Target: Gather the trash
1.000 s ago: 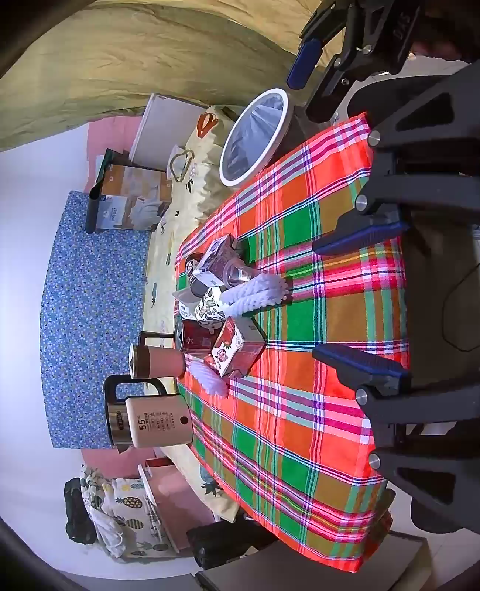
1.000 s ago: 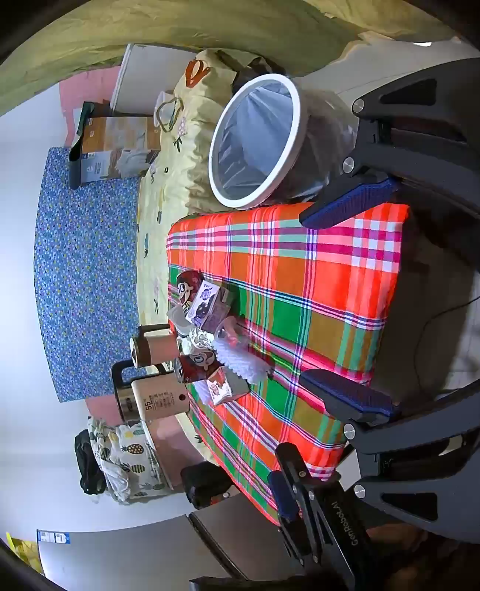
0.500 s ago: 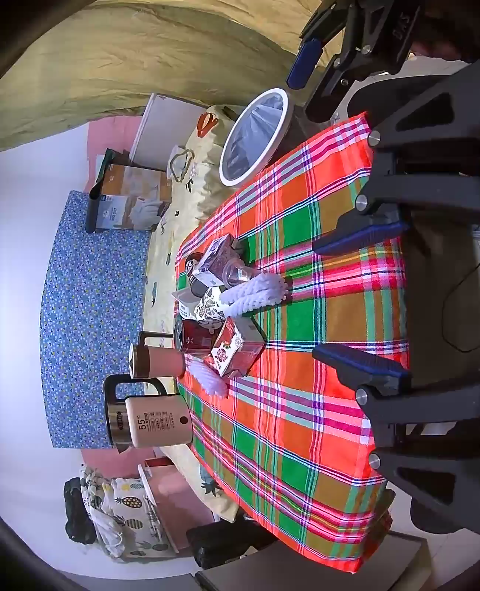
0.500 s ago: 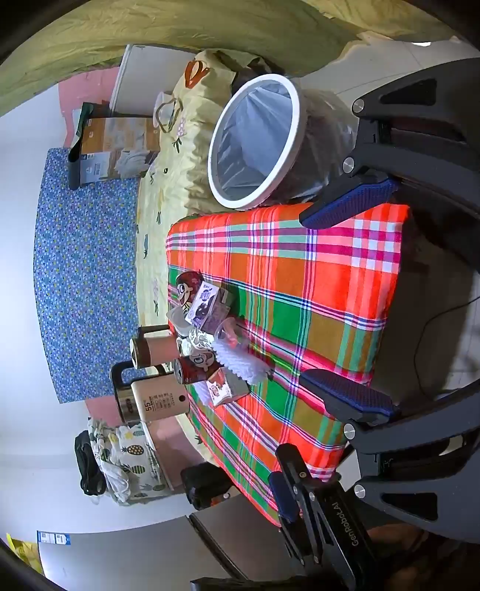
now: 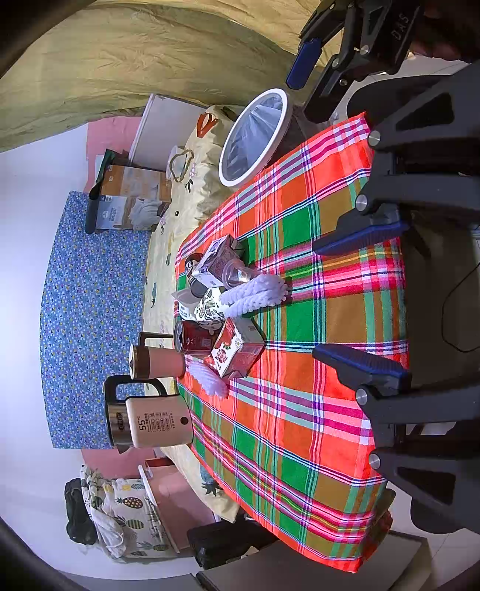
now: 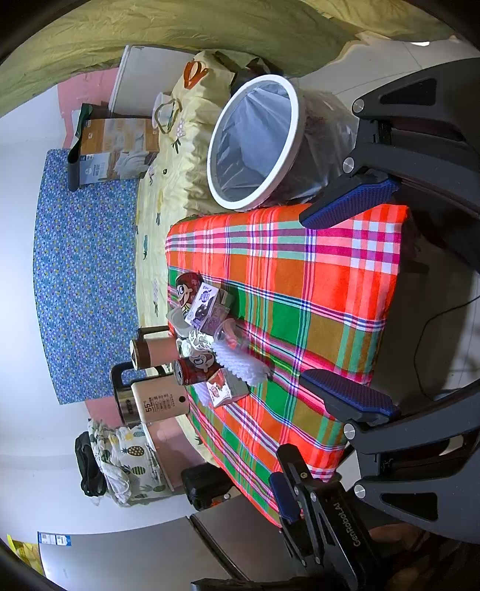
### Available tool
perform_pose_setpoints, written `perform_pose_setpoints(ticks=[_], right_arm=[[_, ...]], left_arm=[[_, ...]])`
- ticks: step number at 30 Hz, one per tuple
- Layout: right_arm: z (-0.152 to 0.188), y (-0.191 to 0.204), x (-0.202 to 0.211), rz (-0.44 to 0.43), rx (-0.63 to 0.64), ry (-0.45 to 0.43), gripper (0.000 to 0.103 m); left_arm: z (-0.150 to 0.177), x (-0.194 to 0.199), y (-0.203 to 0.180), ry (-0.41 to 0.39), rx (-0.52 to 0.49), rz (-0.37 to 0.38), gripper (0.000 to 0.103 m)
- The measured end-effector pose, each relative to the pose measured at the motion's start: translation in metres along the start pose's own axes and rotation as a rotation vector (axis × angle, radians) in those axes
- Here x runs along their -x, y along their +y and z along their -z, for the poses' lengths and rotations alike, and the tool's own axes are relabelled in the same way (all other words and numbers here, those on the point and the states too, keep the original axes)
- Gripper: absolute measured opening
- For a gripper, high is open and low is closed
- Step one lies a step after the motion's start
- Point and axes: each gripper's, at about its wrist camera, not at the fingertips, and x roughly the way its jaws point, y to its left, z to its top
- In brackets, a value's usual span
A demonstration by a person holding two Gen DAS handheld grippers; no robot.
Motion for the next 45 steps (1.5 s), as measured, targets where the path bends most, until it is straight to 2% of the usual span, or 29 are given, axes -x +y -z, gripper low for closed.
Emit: perform_pose_setpoints(ticks=[45], right_arm=[[0.0009, -0.0019, -0.0011, -0.001, -0.003, -0.002, 0.079]], left_arm=[[0.0, -0.0001, -0.0004, 0.0, -0.003, -0.002, 0.049]])
